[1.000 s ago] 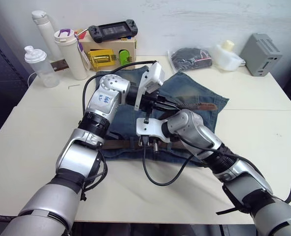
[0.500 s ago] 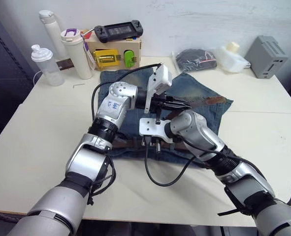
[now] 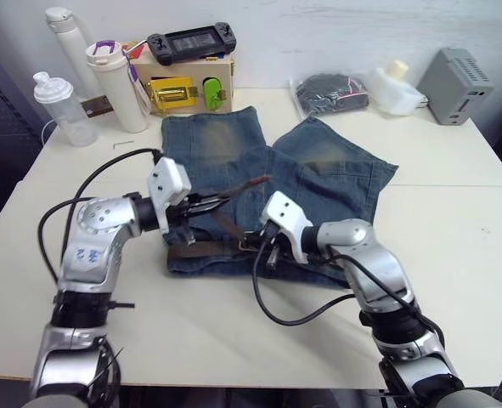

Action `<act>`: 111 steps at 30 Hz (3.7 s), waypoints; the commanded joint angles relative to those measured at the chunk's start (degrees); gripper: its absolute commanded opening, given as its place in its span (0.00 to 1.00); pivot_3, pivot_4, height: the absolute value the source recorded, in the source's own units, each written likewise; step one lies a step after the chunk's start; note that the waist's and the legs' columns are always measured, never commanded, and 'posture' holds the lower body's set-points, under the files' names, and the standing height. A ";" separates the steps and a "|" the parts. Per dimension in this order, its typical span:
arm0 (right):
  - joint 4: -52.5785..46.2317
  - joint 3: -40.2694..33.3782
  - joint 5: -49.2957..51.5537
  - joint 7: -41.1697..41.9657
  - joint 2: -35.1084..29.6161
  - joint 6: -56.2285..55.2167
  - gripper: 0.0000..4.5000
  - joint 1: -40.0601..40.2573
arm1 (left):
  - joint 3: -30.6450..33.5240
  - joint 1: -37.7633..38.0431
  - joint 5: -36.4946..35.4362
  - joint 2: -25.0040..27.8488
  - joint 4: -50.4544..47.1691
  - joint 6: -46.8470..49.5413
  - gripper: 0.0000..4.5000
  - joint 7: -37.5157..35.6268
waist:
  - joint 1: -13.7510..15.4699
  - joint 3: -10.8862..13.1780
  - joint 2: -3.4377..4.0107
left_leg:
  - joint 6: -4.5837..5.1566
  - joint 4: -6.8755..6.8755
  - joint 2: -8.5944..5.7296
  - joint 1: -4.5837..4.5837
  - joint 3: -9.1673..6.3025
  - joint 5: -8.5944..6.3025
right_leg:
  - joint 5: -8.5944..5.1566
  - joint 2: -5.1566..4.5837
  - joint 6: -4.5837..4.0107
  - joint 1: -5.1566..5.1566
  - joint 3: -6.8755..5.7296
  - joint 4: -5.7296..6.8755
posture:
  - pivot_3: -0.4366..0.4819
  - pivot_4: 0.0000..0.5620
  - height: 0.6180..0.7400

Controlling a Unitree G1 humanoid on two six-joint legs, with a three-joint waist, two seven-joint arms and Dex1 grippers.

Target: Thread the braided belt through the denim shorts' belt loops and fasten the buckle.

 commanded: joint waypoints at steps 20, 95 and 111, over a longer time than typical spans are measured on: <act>-11.25 15.81 -13.30 -23.43 -17.96 -32.91 0.98 18.49 | -4.34 8.06 3.77 6.91 -4.67 -6.54 0.00 2.03 | -0.12 0.10 0.05 | 0.04 -0.36 0.03 0.03 0.27 0.05 | 0.00 0.02 0.00 0.00 0.06 -0.40 | 0.48 0.27 1.00; 1.65 15.56 -46.00 -29.53 -12.17 -52.13 0.00 13.77 | -6.89 2.54 7.14 8.72 1.22 -3.74 0.00 4.60 | -0.25 0.09 0.01 | 0.04 0.02 0.01 0.07 0.27 0.04 | 0.00 0.06 0.00 -0.09 0.04 0.36 | 0.48 0.27 1.00; 2.49 14.95 -45.51 -29.93 -11.03 -53.52 0.00 13.25 | -10.68 -3.50 15.10 13.79 6.76 -15.03 0.00 0.66 | -0.26 0.09 0.01 | 0.04 0.03 0.02 0.07 0.27 0.04 | 0.00 0.06 0.00 -0.10 0.02 0.38 | 0.48 0.27 1.00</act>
